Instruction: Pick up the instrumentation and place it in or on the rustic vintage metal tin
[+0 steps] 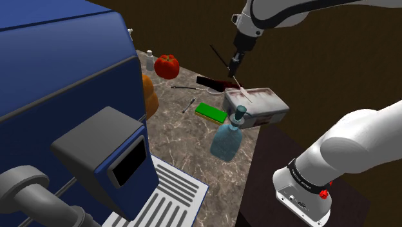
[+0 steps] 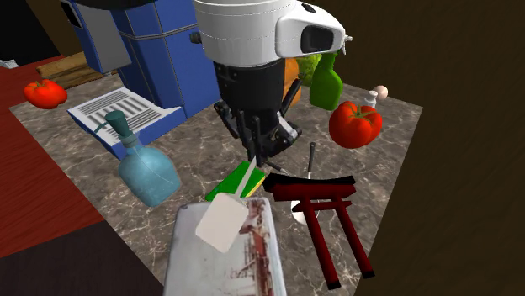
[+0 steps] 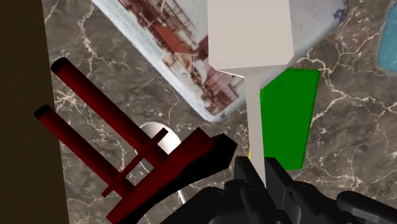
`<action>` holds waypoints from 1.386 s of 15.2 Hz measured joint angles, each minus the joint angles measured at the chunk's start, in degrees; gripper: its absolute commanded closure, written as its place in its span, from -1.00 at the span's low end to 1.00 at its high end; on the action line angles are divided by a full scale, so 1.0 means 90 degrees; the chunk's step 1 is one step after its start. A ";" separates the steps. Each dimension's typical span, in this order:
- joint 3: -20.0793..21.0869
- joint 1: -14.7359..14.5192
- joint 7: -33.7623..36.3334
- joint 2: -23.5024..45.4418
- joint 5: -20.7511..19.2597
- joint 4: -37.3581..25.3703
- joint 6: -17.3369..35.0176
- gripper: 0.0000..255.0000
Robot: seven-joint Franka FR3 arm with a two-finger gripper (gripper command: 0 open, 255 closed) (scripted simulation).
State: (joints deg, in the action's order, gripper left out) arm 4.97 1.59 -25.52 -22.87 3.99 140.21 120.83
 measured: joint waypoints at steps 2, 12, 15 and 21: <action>-0.0174 0.0078 -0.0230 -0.0452 -0.0034 0.0381 -0.0083 1.00; -0.1126 0.0701 -0.1365 -0.2328 -0.0590 0.1617 -0.0758 1.00; -0.1184 0.0734 -0.1429 -0.2308 -0.0629 0.1814 -0.0542 1.00; -0.1229 0.0746 -0.1462 -0.2116 -0.0655 0.2238 0.0071 1.00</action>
State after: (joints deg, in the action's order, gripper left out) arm -6.09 8.31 -38.68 -41.91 -1.90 160.35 121.47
